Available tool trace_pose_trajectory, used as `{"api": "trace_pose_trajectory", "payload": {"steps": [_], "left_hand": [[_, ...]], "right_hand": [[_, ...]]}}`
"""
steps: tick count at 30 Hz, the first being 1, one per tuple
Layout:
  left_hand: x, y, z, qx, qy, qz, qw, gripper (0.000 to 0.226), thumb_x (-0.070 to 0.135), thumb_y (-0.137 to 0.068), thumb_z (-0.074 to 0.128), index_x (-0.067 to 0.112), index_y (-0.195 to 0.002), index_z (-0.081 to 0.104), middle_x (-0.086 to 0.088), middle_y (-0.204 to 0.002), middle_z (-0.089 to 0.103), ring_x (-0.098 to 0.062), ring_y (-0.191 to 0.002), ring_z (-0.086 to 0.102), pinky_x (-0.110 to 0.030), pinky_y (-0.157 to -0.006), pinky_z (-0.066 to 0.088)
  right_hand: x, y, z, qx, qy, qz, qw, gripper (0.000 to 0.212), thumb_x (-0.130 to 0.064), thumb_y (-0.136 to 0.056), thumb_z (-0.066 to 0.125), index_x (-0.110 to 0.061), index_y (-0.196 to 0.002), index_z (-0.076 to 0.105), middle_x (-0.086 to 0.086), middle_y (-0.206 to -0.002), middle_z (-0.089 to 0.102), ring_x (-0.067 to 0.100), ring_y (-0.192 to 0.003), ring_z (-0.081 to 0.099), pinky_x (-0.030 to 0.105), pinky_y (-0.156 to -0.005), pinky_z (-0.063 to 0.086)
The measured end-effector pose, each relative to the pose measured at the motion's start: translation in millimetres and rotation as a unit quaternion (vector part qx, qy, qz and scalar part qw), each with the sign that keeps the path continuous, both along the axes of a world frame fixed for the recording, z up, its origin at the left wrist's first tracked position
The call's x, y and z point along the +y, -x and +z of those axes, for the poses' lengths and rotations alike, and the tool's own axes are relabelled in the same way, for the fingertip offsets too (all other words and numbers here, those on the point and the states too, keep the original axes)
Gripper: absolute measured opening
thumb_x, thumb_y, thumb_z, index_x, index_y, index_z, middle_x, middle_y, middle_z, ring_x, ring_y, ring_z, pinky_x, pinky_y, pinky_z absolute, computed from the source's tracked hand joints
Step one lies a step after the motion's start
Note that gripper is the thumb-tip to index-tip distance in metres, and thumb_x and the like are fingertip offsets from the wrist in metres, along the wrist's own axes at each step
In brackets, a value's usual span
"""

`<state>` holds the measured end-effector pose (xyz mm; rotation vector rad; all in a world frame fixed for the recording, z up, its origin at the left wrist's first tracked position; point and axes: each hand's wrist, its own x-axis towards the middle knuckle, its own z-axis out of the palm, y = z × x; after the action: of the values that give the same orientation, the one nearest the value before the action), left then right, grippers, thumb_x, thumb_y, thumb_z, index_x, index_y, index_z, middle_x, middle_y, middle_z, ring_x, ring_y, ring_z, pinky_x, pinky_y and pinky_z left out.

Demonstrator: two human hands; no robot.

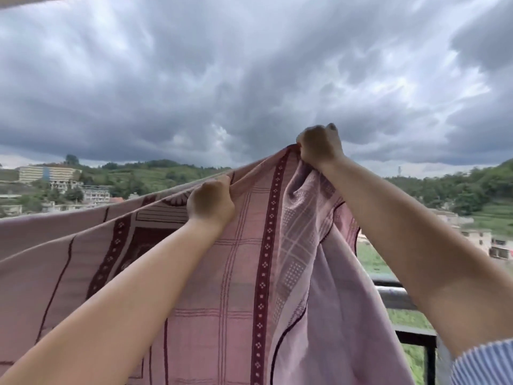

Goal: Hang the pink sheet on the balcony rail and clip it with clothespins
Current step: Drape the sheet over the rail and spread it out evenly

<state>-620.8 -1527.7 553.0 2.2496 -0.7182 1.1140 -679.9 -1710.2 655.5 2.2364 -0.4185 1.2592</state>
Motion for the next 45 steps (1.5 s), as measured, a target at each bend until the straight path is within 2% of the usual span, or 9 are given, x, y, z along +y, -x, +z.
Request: {"api": "trace_pose_trajectory", "payload": {"steps": [4,6,9,16,21,27,35,41,45], "left_hand": [[-31,-13,-8,0.113,-0.186,0.038,0.975,0.028,0.007,-0.086,0.041,0.002,-0.110,0.055,-0.020,-0.114,0.061,-0.035,-0.102,0.058,-0.039,-0.081,0.048],[-36,-9,-24,0.248,-0.320,0.010,0.914,0.031,0.015,-0.090,0.041,-0.001,-0.111,0.057,-0.015,-0.112,0.064,-0.026,-0.090,0.061,-0.029,-0.070,0.049],[-35,-2,-40,0.342,-0.443,-0.003,0.828,0.032,0.019,-0.091,0.044,0.002,-0.115,0.058,-0.010,-0.120,0.061,-0.020,-0.088,0.056,-0.026,-0.072,0.045],[1,32,-44,0.081,-0.128,-0.134,0.979,0.021,0.010,-0.087,0.047,0.001,-0.092,0.065,-0.006,-0.082,0.061,-0.018,-0.073,0.054,-0.025,-0.062,0.041],[39,71,-80,0.029,-0.173,-0.208,0.962,0.021,0.019,-0.082,0.059,0.009,-0.098,0.067,-0.005,-0.092,0.066,-0.019,-0.084,0.058,-0.033,-0.076,0.049],[43,82,-95,0.003,-0.133,-0.179,0.975,0.028,0.021,-0.082,0.061,0.009,-0.108,0.064,-0.008,-0.110,0.066,-0.026,-0.103,0.058,-0.040,-0.087,0.049],[35,96,-102,-0.017,-0.085,-0.087,0.992,0.028,0.020,-0.081,0.061,0.011,-0.107,0.065,-0.011,-0.099,0.059,-0.028,-0.100,0.052,-0.035,-0.079,0.041],[31,101,-93,0.043,-0.113,-0.062,0.991,0.030,0.027,-0.081,0.062,0.016,-0.109,0.064,-0.004,-0.093,0.054,-0.023,-0.093,0.052,-0.031,-0.076,0.042],[28,105,-87,0.062,-0.147,-0.026,0.987,0.028,0.029,-0.083,0.059,0.020,-0.109,0.064,0.002,-0.087,0.048,-0.015,-0.083,0.045,-0.029,-0.071,0.043]], "right_hand": [[-31,-13,-24,0.255,-0.040,-0.041,0.965,0.025,-0.013,-0.086,0.047,-0.005,-0.104,0.062,0.012,-0.111,0.064,0.029,-0.101,0.059,0.037,-0.092,0.047],[-36,-5,-48,0.432,-0.118,-0.077,0.891,0.035,-0.025,-0.087,0.051,-0.006,-0.116,0.055,0.008,-0.114,0.062,0.025,-0.102,0.058,0.039,-0.094,0.046],[-31,25,-75,0.520,-0.242,-0.008,0.819,0.037,-0.027,-0.089,0.049,-0.011,-0.122,0.049,0.006,-0.112,0.062,0.018,-0.091,0.058,0.029,-0.080,0.050],[25,119,-118,0.443,-0.279,0.305,0.795,0.041,-0.025,-0.083,0.057,-0.039,-0.119,0.043,-0.019,-0.117,0.048,0.001,-0.109,0.046,0.024,-0.096,0.035],[46,125,-162,0.286,-0.096,0.358,0.884,0.017,-0.011,-0.076,0.065,-0.011,-0.093,0.071,0.007,-0.097,0.067,0.020,-0.085,0.062,0.032,-0.081,0.051],[33,130,-168,0.193,-0.109,0.317,0.922,0.011,0.002,-0.078,0.055,0.002,-0.070,0.063,0.015,-0.079,0.062,0.028,-0.070,0.057,0.045,-0.068,0.052],[23,149,-152,0.366,-0.197,0.258,0.872,0.048,-0.014,-0.079,0.062,-0.021,-0.124,0.050,0.002,-0.119,0.056,0.016,-0.101,0.053,0.029,-0.090,0.044],[37,121,-148,0.311,-0.039,0.271,0.910,0.022,-0.011,-0.084,0.052,-0.007,-0.100,0.067,0.011,-0.096,0.068,0.024,-0.088,0.061,0.022,-0.069,0.041],[16,114,-137,0.281,-0.044,0.291,0.913,0.019,0.002,-0.077,0.049,0.003,-0.082,0.067,0.017,-0.081,0.068,0.027,-0.079,0.060,0.034,-0.077,0.047]]}}
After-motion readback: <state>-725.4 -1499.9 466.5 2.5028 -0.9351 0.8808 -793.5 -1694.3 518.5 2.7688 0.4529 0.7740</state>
